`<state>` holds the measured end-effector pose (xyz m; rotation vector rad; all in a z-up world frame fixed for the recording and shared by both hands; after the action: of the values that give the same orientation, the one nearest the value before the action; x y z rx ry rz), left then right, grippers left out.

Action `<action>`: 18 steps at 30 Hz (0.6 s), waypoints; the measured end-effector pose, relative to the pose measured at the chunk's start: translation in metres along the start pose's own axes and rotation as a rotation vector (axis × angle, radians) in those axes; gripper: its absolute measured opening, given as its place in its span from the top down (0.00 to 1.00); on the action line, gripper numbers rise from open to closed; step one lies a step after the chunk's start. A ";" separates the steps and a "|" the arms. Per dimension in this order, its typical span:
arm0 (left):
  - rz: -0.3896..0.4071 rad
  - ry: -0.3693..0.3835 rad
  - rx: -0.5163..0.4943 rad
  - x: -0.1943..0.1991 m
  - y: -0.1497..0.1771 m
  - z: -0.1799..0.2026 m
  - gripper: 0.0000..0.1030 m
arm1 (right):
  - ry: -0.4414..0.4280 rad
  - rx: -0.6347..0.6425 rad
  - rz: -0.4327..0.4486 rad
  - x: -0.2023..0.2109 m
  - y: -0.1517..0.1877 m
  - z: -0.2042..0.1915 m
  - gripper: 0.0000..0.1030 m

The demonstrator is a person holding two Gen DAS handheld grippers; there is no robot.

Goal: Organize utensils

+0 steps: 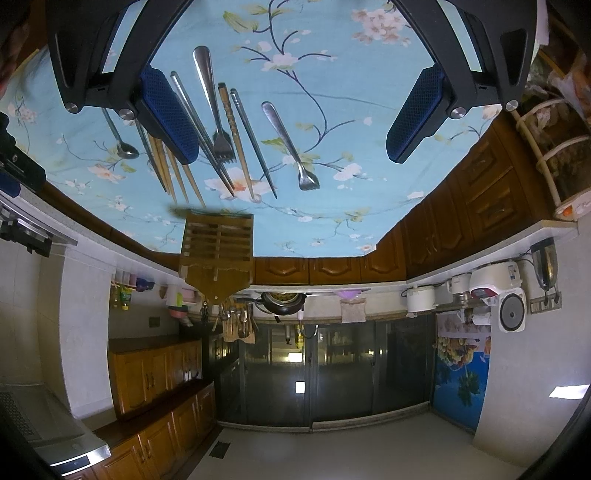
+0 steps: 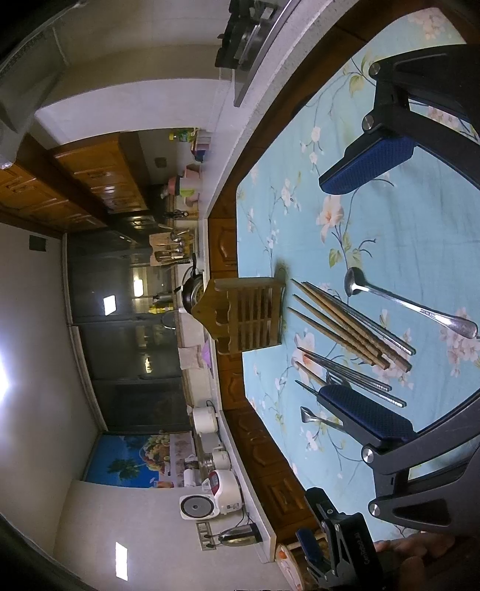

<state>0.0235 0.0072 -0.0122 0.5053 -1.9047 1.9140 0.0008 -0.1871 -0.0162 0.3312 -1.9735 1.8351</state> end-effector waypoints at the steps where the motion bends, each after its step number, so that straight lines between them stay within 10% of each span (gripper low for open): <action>1: -0.005 0.003 0.002 -0.001 0.000 0.000 0.01 | -0.002 -0.001 -0.004 -0.002 -0.001 0.001 0.00; 18: -0.235 0.147 -0.036 -0.053 -0.025 0.008 0.16 | -0.079 -0.049 -0.216 -0.042 -0.005 0.012 0.00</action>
<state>0.0820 -0.0020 -0.0176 0.5362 -1.7025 1.7147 0.0386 -0.2045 -0.0317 0.5864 -1.9460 1.6588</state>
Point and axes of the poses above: each gripper's, at about its wrist camera, not at the fingertips, and x roughly against the way its jaws point, z to its right, y to its underside, the point moved 4 cm from there along -x, roughly the way its jaws point, and after that the axes turned 9 degrees about -z, right-handed, at the moved point
